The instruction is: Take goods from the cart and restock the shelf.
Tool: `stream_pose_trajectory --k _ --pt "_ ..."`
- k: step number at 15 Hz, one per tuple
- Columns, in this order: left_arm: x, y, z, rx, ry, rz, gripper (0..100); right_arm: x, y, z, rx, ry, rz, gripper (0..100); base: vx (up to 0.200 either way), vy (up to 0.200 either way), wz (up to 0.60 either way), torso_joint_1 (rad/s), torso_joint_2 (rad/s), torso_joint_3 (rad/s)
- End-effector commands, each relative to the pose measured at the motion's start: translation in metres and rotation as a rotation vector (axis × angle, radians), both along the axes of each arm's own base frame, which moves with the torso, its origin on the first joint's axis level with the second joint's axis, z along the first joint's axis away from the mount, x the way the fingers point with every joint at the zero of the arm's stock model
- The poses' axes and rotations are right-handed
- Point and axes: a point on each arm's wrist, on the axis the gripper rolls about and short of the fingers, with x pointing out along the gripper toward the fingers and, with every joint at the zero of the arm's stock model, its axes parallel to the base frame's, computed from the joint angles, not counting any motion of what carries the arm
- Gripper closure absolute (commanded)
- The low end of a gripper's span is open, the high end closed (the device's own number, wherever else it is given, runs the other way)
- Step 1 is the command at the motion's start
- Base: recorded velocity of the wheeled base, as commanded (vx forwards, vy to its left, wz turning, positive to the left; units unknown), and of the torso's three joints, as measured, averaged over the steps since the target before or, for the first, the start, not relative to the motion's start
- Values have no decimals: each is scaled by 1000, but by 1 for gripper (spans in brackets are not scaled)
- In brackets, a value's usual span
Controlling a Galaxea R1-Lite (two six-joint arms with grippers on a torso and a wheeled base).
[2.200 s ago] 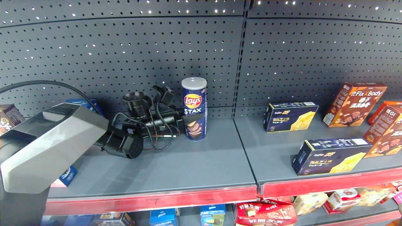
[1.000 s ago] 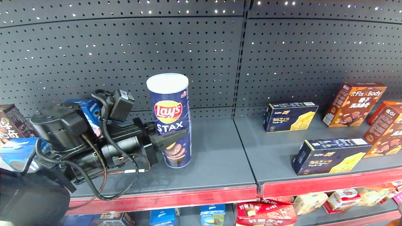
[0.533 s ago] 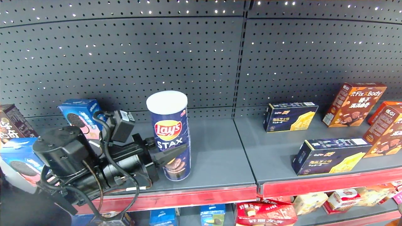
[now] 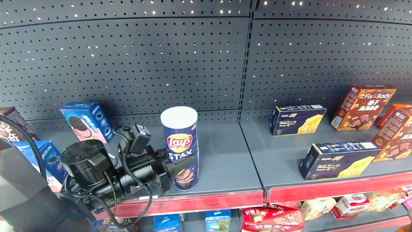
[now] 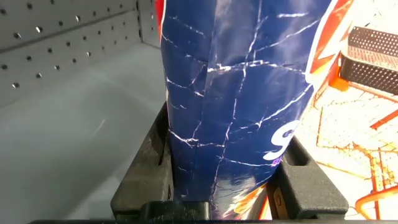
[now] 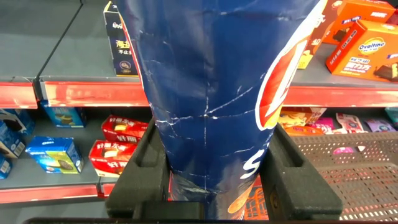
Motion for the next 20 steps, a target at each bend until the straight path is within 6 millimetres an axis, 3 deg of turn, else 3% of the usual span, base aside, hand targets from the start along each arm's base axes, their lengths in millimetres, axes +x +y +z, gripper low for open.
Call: stream_pose_trajectory --k 1,10,15,20 --pt "2 -1 -4 5 13 0 100 1 0 -1 0 5 1 100 0 0 0 0 0 0" --pt "7 2 -3 1 5 12 100 1 0 -1 0 5 2 100 0 0 0 0 0 0" --pt "0 4 14 -41 -23 6 100 0 0 0 0 4 2 100 0 0 0 0 0 0" --pt "-9 8 13 -35 -10 6 100 0 0 0 -1 -1 2 100 0 0 0 0 0 0"
